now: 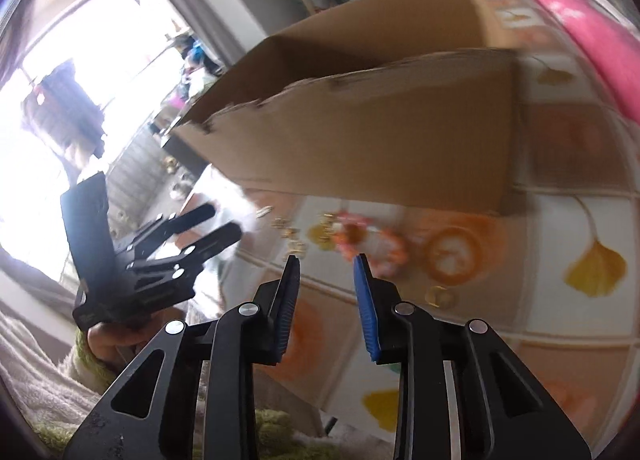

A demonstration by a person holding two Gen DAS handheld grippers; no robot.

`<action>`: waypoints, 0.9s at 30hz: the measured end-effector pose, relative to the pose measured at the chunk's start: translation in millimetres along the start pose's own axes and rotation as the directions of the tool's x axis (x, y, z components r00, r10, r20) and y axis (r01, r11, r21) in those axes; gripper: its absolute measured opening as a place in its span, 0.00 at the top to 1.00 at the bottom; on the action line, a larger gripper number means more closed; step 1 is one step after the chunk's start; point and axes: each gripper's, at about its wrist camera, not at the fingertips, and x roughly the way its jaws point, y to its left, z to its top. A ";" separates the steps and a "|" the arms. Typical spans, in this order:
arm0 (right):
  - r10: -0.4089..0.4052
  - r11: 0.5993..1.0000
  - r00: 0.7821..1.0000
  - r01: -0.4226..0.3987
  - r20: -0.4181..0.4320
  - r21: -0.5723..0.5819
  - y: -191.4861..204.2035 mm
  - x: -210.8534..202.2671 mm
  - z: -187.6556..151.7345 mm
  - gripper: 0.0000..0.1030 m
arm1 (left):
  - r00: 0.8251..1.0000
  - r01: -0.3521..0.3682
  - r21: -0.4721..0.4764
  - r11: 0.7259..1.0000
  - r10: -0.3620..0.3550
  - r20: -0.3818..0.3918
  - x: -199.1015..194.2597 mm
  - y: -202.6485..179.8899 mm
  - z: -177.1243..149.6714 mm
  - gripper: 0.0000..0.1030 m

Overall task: Organize jewelry
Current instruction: 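Withdraw both grippers from the box back to the loose jewelry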

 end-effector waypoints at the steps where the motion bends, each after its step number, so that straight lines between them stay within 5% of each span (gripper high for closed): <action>1: 0.001 1.000 1.000 -0.001 -0.003 -0.021 6.0 4.6 0.2 0.73 | 1.000 -0.008 0.001 1.000 0.008 0.004 0.3 1.4 1.0 0.32; 9: -0.036 0.988 0.999 0.031 -0.028 -0.153 32.3 29.8 2.0 0.78 | 0.999 0.032 0.052 0.998 -0.031 -0.024 13.2 6.8 3.0 0.61; 15: -0.024 0.991 0.998 0.017 -0.054 -0.130 31.9 34.8 -0.1 0.78 | 0.996 0.077 0.103 0.992 -0.072 -0.058 26.2 3.7 6.3 0.82; 27: -0.027 0.995 0.999 0.023 -0.037 -0.099 22.3 21.9 0.1 0.78 | 0.992 0.091 0.209 0.974 -0.069 -0.110 40.6 -0.4 12.0 0.86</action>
